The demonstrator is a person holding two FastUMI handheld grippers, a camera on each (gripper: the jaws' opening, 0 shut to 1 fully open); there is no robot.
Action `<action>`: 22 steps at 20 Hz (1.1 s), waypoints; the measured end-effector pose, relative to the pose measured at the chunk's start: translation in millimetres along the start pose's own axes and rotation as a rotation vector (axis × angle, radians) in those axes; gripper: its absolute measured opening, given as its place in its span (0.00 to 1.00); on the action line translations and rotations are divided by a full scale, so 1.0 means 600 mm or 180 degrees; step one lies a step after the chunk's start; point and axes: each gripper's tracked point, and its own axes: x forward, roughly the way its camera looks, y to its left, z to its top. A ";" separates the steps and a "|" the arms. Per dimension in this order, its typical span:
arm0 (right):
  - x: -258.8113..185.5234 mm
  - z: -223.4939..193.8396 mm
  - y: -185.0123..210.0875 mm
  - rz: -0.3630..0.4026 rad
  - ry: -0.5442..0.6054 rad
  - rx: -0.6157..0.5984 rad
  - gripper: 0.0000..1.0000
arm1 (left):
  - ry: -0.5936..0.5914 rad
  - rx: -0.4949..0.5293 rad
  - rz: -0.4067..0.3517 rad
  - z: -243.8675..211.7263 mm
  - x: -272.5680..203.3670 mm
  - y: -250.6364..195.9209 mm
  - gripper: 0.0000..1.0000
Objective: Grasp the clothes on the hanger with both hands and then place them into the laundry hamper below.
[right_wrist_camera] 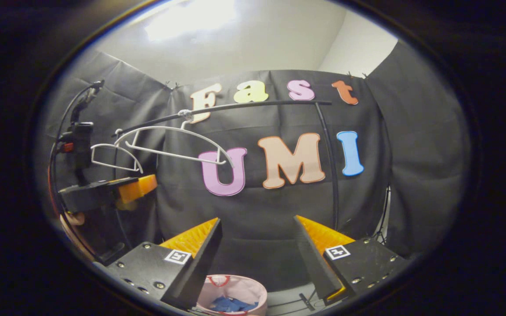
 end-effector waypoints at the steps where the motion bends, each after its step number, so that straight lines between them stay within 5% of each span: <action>1: 0.001 0.002 0.004 0.0084 -0.0019 -0.0045 0.95 | 0.0000 -0.0051 0.0000 -0.008 0.002 -0.009 0.93; 6: 0.020 0.008 -0.022 0.0149 -0.0160 -0.0363 0.95 | 0.0147 -0.0237 -0.0134 -0.052 0.010 -0.068 0.92; 13: 0.062 0.011 -0.053 0.0216 -0.0187 -0.0252 0.95 | 0.0489 -0.0289 0.0206 -0.113 0.034 -0.079 0.92; 22: 0.091 0.013 -0.053 0.0328 -0.0231 -0.0288 0.95 | 0.0284 -0.0080 0.0146 -0.099 0.049 -0.093 0.93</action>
